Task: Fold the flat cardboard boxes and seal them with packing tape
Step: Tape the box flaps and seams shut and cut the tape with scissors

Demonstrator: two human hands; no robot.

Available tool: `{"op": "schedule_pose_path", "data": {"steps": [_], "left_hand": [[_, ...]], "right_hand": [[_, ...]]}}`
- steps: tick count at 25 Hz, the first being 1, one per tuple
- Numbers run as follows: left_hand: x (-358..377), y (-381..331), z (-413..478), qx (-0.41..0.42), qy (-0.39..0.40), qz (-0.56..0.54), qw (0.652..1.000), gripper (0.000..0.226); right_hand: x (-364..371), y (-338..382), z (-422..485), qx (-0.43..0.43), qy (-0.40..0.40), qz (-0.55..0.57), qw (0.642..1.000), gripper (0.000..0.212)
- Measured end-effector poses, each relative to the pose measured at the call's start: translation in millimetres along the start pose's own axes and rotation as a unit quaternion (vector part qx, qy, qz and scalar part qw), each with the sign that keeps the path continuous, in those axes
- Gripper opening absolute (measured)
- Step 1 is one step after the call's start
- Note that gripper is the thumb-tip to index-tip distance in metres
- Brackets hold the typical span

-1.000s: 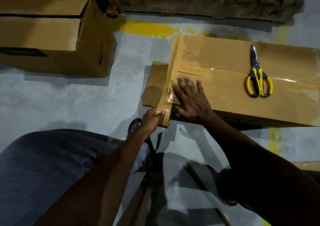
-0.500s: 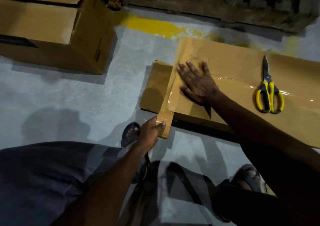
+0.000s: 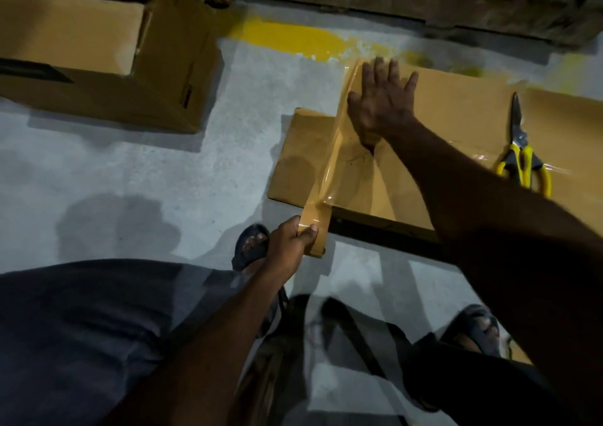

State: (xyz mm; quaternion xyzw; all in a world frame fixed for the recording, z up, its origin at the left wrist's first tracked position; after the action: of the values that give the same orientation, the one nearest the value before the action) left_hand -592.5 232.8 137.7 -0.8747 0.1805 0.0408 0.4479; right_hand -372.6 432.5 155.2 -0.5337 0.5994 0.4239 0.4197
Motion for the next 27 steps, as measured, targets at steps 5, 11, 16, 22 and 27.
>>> {"op": "schedule_pose_path", "data": {"steps": [5, 11, 16, 22, 27], "left_hand": [[0, -8, -10, 0.002, -0.003, 0.018, 1.000, 0.050], [-6, -7, -12, -0.031, 0.000, 0.120, 0.992, 0.037], [-2, 2, -10, -0.076, -0.027, 0.104, 0.991, 0.036], [-6, -2, 2, -0.005, -0.003, 0.035, 0.999, 0.024], [-9, -7, 1, 0.003, 0.030, -0.018, 0.999, 0.028]], "right_hand": [[58, 31, -130, -0.154, -0.038, -0.009, 0.987, 0.070], [66, 35, -132, -0.128, -0.006, -0.054, 0.990, 0.070], [62, 37, -134, -0.116, 0.009, -0.048, 0.992, 0.071], [45, 23, -126, -0.113, 0.052, -0.024, 0.992, 0.083], [25, -83, -150, 0.141, -0.127, 0.032, 0.981, 0.058]]}}
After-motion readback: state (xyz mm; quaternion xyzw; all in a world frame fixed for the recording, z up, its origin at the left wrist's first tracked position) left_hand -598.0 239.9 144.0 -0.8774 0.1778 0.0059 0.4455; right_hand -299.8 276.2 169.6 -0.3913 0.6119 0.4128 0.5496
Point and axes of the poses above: each hand's wrist, its own z-axis towards the middle knuckle, its own x-axis out of the palm, y = z × x, the point moved 1 cm from there along z, towards the middle knuckle, and after that the axes turned 3 degrees about -z, right-handed, at the moved point
